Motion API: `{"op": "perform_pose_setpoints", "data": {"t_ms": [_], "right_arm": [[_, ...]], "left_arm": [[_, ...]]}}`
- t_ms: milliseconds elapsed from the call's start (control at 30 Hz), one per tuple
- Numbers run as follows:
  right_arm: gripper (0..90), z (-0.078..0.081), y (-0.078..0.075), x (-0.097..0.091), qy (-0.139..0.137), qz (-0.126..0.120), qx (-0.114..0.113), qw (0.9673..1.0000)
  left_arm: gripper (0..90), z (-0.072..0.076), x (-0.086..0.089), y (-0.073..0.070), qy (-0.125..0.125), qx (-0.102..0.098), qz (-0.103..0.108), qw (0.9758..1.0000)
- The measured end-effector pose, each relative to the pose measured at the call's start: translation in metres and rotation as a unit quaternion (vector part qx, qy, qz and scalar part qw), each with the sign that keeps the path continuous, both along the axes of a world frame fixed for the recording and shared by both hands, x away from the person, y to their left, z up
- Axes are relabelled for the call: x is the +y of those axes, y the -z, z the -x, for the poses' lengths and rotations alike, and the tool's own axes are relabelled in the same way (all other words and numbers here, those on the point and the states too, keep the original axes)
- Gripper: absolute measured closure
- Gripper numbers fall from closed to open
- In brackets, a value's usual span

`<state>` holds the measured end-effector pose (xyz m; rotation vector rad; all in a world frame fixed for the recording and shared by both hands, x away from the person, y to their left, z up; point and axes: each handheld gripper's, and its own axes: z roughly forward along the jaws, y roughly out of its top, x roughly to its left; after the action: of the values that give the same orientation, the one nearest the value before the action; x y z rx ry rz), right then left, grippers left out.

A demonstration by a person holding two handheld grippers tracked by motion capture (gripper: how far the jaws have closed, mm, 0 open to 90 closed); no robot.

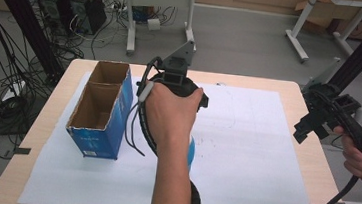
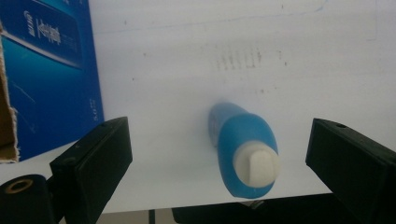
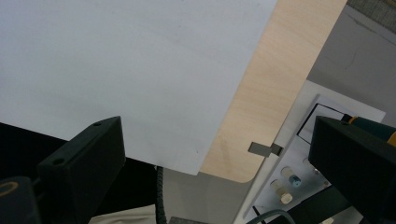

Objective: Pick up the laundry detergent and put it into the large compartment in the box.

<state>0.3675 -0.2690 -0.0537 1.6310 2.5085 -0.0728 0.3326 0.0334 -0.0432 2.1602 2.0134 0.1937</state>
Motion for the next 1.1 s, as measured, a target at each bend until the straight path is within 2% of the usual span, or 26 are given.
{"op": "perform_pose_setpoints", "data": {"t_ms": [100,300,767,1100], "right_arm": [[3.7,0.001,0.000,0.001,0.001,0.002,0.002,1.0000],[3.6,0.012,-0.004,0.001,0.005,0.004,-0.009,0.9999],[3.6,0.026,-0.005,-0.001,0.004,0.007,-0.016,0.9998],[3.6,0.031,-0.008,-0.002,0.000,0.006,-0.021,0.9998]], "left_arm": [[7.2,0.006,-0.001,0.001,0.002,0.001,0.003,1.0000],[7.0,0.017,-0.006,0.006,0.003,0.003,0.004,1.0000],[7.0,0.022,-0.022,0.019,0.015,0.012,0.006,0.9998],[6.9,0.021,-0.026,0.034,0.001,0.015,0.003,0.9999]]}}
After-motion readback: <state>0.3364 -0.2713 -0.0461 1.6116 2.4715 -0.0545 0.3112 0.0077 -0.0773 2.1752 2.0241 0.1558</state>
